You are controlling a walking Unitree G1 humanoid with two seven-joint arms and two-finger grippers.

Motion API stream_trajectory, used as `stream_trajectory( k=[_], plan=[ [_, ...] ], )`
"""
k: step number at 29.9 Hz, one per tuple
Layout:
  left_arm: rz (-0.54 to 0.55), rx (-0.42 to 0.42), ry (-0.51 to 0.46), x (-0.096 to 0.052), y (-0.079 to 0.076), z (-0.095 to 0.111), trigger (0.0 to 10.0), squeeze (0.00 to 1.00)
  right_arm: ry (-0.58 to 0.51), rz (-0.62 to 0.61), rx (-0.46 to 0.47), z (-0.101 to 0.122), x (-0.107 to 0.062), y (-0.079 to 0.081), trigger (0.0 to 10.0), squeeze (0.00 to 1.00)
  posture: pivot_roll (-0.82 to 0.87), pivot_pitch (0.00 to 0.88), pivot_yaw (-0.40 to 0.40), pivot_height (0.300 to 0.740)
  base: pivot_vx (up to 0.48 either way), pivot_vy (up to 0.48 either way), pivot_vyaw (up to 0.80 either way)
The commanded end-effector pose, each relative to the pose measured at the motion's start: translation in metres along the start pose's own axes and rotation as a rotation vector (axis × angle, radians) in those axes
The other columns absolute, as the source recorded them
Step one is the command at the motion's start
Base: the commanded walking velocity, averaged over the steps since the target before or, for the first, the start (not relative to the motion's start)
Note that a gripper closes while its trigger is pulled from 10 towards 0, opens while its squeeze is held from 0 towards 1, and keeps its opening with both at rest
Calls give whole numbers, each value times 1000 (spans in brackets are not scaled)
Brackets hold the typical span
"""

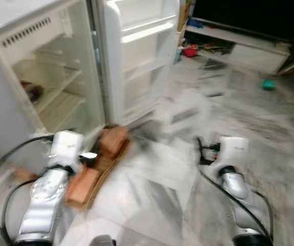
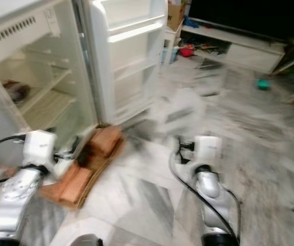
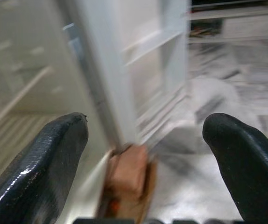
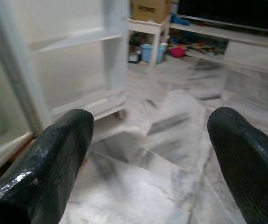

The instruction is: Restocking fridge

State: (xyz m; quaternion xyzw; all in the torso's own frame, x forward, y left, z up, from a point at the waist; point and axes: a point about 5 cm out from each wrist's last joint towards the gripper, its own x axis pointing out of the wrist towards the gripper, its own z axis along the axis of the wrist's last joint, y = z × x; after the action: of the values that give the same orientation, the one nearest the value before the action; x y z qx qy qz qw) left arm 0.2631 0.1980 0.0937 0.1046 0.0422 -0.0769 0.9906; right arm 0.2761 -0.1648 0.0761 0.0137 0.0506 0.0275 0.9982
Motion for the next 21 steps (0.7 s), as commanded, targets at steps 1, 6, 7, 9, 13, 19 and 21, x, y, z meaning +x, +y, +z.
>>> stream_trajectory(
  k=[1, 6, 7, 9, 13, 19, 21],
  plan=[
    [-15, 16, -27, 8, -8, 8, 10000, 0, 1, -39, 3, 2, 1, -13, 10000, 0, 44, 40, -66, 740, 472, 0, -800],
    [-1, 30, -38, 12, -7, 11, 10000, 0, -24, -36, -4, 7, 6, -13, 10000, 0, 39, 49, -53, 740, 480, 0, -800],
    [2, 36, -41, 12, -7, 12, 10000, 0, -28, -35, -8, 8, 6, -13, 10000, 0, 39, 49, -53, 740, 480, 0, -800],
    [-1, 36, -40, 13, -8, 12, 10000, 0, -30, -39, -7, 9, 7, -14, 10000, 0, 39, 59, -52, 740, 480, 0, -800],
    [-30, 72, -50, 12, -11, 14, 10000, 0, -52, -8, -12, 16, 11, -8, 10000, 0, 32, 52, -59, 740, 480, 0, -800],
    [44, -2, 11, 8, 1, -2, 10000, 0, -66, -2, -14, 18, 14, -4, 10000, 0, 40, 50, -51, 740, 480, 0, -800],
    [92, -16, 35, 5, 7, -10, 10000, 0, -63, -7, -9, 16, 13, -4, 10000, 0, 44, 42, -50, 740, 480, 0, -800]
  ],
)
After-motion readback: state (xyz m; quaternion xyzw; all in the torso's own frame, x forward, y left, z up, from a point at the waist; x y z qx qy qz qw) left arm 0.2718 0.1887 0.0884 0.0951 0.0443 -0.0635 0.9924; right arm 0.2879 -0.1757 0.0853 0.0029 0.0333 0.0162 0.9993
